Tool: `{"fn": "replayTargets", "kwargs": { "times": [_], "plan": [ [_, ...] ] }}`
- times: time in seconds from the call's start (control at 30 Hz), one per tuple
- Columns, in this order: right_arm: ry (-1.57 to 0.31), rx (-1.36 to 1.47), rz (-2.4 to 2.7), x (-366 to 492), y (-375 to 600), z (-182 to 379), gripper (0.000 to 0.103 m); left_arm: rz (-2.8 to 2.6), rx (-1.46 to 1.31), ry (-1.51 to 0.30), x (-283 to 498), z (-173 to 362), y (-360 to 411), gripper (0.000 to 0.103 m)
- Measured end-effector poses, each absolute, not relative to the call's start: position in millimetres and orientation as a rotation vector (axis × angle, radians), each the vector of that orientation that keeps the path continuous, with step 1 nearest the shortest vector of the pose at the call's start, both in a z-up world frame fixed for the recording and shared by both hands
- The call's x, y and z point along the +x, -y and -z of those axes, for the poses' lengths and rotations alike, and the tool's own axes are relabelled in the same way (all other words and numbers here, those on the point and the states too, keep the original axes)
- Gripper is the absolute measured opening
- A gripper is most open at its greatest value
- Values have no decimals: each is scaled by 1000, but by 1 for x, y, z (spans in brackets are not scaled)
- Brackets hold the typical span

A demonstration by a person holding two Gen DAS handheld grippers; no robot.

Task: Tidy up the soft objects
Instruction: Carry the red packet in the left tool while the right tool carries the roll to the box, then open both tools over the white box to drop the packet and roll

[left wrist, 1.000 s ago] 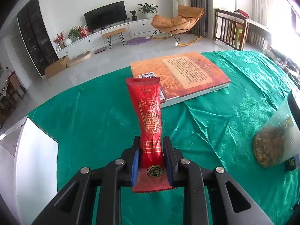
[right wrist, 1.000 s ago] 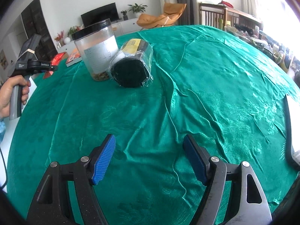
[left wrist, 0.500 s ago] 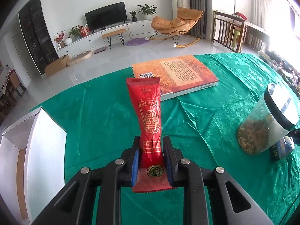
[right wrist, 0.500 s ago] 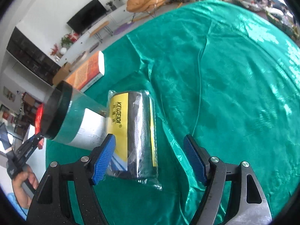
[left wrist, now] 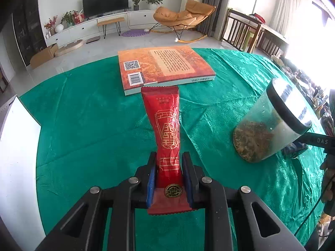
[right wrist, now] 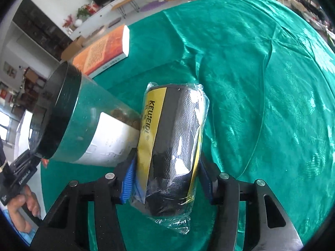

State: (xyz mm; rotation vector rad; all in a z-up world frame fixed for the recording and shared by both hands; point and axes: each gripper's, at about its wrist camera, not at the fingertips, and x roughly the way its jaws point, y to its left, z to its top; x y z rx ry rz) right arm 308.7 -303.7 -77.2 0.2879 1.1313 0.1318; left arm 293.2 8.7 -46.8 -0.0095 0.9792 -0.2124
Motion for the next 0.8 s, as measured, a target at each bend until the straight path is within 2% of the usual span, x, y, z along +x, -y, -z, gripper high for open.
{"fn": "replayTargets", "kwargs": {
  "times": [0.2, 0.33, 0.47, 0.7, 0.73, 0.8],
  "plan": [
    [-937, 223, -73, 292, 319, 10, 53, 263, -94, -924, 280, 9, -20, 23],
    [-847, 164, -172, 274, 281, -57, 53, 272, -154, -875, 251, -28, -61, 23],
    [-827, 161, -420, 246, 194, -102, 54, 164, -152, -825, 200, -56, -136, 23],
    [-918, 205, -887, 174, -1, -96, 54, -165, -123, -871, 94, -60, -277, 25],
    [-933, 189, -930, 163, -26, -91, 54, -210, -119, -879, 78, -56, -290, 30],
    [-949, 157, -992, 140, -70, -80, 55, -289, -123, -883, 52, -50, -311, 57]
  ]
}}
